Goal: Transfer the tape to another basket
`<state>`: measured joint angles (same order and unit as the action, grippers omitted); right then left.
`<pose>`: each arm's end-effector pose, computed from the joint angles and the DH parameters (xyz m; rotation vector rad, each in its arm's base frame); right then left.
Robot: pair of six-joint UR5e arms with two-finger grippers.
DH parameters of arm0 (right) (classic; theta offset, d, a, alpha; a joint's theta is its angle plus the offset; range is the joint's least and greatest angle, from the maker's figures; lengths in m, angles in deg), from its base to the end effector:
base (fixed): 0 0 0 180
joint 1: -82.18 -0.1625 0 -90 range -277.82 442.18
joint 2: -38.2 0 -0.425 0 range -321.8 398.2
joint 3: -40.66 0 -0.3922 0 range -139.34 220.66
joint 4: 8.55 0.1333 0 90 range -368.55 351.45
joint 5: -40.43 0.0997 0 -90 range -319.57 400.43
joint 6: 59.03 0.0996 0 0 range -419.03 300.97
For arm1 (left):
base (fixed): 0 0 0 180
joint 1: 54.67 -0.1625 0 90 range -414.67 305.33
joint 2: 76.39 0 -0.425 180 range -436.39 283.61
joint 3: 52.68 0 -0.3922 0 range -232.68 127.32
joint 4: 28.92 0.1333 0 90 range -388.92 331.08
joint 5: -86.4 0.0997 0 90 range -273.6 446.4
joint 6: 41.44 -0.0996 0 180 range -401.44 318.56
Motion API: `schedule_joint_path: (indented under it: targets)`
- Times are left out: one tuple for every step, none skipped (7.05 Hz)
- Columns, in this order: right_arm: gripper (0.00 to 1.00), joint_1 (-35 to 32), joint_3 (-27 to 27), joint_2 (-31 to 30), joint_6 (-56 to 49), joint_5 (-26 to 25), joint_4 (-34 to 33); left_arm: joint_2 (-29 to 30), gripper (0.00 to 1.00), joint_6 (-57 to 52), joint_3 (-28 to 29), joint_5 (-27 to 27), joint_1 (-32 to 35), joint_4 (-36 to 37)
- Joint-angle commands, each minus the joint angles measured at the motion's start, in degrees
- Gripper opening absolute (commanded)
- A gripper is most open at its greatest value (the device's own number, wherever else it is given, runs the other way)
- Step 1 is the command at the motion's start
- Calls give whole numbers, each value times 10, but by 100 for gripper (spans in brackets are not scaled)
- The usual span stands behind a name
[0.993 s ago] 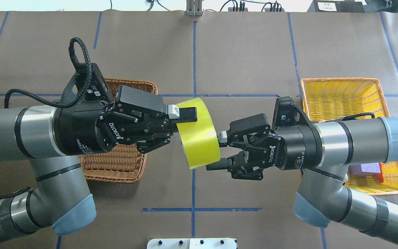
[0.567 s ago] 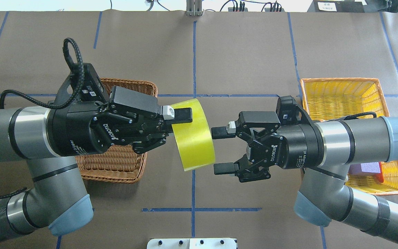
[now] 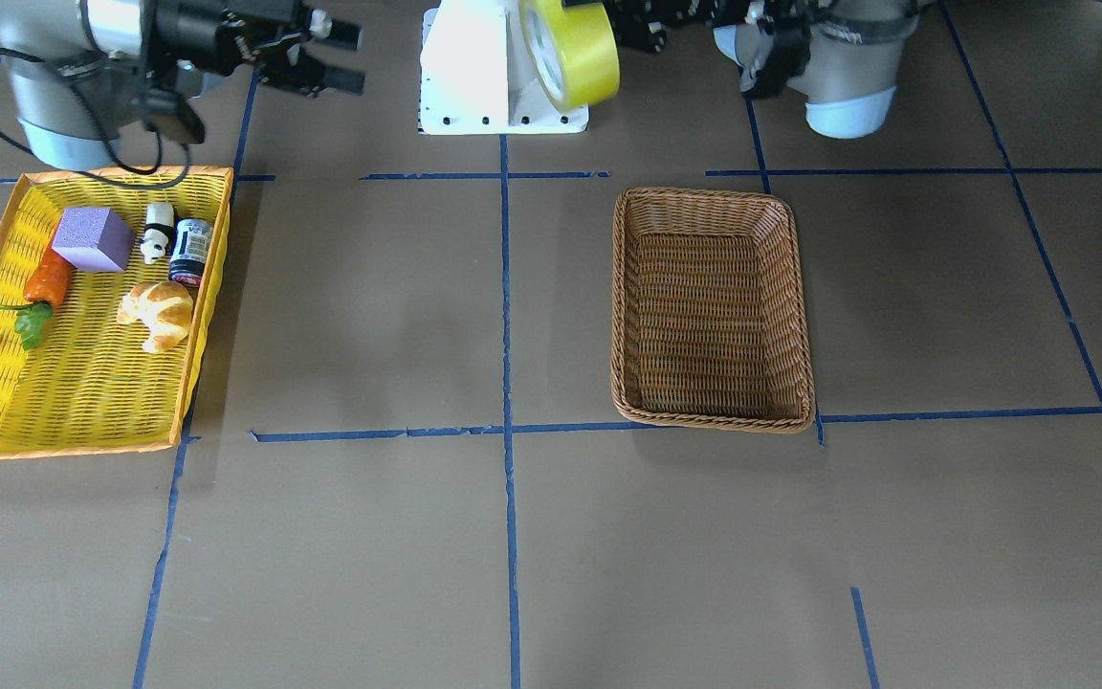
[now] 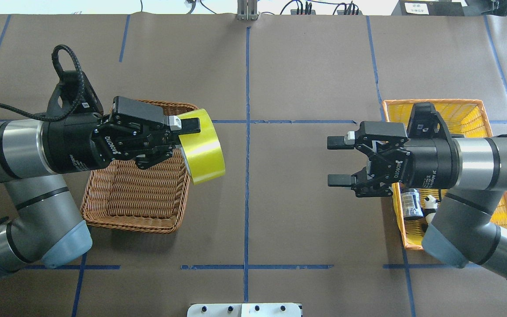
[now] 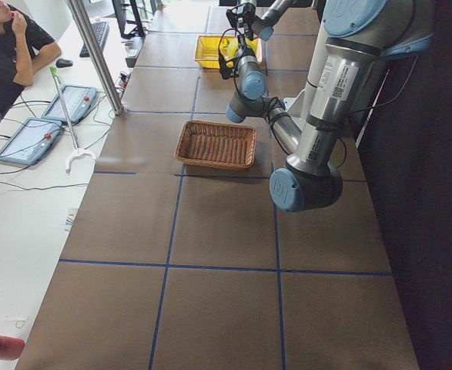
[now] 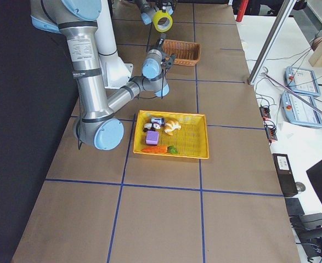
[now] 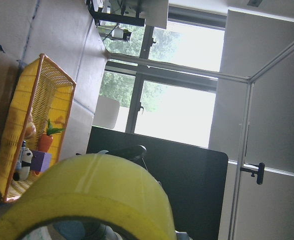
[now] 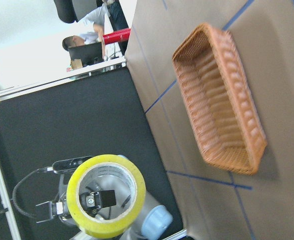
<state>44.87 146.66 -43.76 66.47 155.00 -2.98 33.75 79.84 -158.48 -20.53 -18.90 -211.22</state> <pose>-0.2999 -0.3441 0.2921 -0.2261 -2.0421 0.3467 0.3261 -0.3634 0.1940 -0.0731 2.2218 -0.3190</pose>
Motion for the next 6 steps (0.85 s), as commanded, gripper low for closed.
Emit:
schedule_joint_path:
  targets:
    - [100,-29,2,-58,-145,1,-110,-19,0,-65,7,-68,49,149]
    - [100,-51,5,-67,-182,1,-166,-18,0,-103,4,-105,70,229]
    - [100,-79,8,-76,-201,1,-226,-19,0,-148,-1,-108,75,320]
    - [100,-97,8,-78,-232,0,-279,-20,0,-198,-15,-107,74,412]
    - [100,-112,11,-78,-293,0,-341,-15,0,-232,-38,-106,69,543]
    - [100,-118,13,-84,-334,0,-386,-8,0,-257,-54,-101,56,646]
